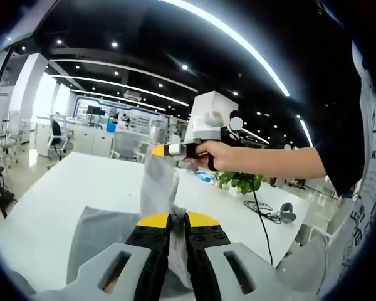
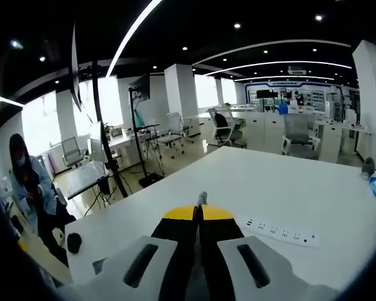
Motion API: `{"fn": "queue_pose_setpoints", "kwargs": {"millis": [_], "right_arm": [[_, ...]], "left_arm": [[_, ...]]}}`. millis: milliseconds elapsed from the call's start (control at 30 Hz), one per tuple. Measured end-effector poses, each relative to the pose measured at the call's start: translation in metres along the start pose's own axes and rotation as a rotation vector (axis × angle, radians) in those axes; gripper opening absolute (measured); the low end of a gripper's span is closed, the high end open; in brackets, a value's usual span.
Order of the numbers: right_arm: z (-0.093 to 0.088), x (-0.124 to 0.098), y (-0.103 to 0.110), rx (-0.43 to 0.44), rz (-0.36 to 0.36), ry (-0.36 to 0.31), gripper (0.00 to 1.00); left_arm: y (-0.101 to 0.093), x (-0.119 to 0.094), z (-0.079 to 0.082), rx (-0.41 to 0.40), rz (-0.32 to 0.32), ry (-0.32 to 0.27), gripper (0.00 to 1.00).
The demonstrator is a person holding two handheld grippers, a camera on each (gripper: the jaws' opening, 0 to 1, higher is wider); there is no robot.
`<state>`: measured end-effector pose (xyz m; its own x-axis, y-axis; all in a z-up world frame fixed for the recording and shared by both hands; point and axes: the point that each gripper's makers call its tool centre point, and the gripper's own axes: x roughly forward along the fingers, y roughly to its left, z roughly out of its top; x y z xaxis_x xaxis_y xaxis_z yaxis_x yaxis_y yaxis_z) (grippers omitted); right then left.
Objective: Fold the towel on the table until its edges align and the towel forms a compact rectangular stack.
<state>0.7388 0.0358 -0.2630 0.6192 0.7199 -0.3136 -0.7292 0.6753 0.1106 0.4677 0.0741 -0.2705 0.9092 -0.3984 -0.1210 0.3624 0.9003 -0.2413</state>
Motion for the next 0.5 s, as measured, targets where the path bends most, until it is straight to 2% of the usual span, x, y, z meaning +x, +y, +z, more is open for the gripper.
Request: {"fn": "queue_pose_setpoints", "kwargs": {"millis": [167, 300, 500], "right_arm": [[-0.012, 0.01, 0.011, 0.001, 0.007, 0.022, 0.0], [-0.024, 0.027, 0.013, 0.004, 0.013, 0.043, 0.0], [-0.041, 0.038, 0.022, 0.013, 0.021, 0.074, 0.0]], "left_arm": [[0.011, -0.005, -0.014, -0.03, 0.027, 0.015, 0.09], [0.02, -0.008, -0.024, -0.051, 0.049, 0.029, 0.09], [0.035, -0.012, -0.032, -0.077, 0.073, 0.027, 0.09]]}}
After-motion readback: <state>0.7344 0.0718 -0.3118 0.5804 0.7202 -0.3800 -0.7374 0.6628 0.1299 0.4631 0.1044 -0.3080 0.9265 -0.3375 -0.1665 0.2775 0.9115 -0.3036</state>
